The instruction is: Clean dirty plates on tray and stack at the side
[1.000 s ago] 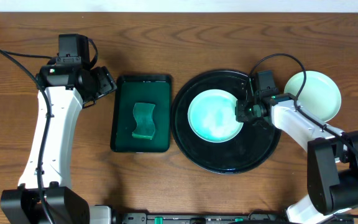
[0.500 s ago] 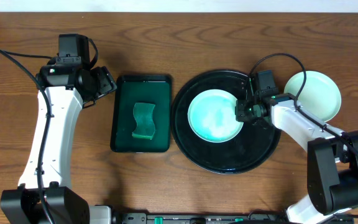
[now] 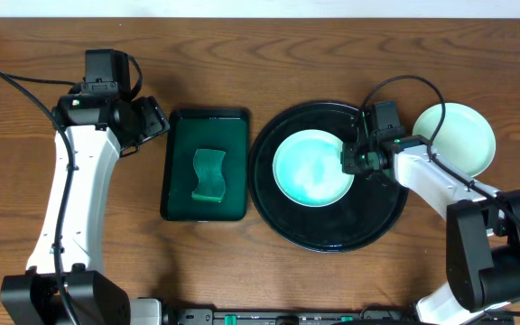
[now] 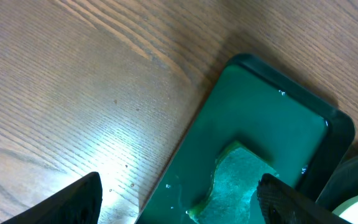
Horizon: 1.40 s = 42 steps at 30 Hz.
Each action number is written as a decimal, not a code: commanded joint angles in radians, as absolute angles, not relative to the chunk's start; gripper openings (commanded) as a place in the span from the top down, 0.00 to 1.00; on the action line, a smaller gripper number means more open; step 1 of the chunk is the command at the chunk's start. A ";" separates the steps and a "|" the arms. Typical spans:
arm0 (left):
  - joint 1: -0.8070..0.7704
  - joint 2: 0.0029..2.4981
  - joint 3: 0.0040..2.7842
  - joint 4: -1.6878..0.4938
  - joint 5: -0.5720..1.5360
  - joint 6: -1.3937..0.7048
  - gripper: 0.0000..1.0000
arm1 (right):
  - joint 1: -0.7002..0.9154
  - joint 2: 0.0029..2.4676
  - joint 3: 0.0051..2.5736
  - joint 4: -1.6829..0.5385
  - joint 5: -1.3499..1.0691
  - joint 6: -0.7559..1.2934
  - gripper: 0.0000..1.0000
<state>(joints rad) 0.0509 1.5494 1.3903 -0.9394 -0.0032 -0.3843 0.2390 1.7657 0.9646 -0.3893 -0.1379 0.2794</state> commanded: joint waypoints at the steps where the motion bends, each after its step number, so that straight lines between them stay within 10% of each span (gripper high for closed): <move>1: 0.056 1.554 1.398 -0.945 -0.009 -0.375 0.20 | 0.244 1.769 0.944 -0.363 -0.135 0.280 0.79; 10: 0.056 1.554 1.398 -0.945 -0.009 -0.375 0.20 | 0.244 1.769 0.936 -0.352 -0.127 0.279 0.99; 42: 0.056 1.554 1.398 -0.945 -0.009 -0.374 0.20 | 0.203 1.455 1.240 -0.669 -0.204 0.362 0.99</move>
<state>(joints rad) 0.0509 1.5497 1.3903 -0.9398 -0.0032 -0.3843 0.1799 1.4727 1.1912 -0.6651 -0.1665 0.3096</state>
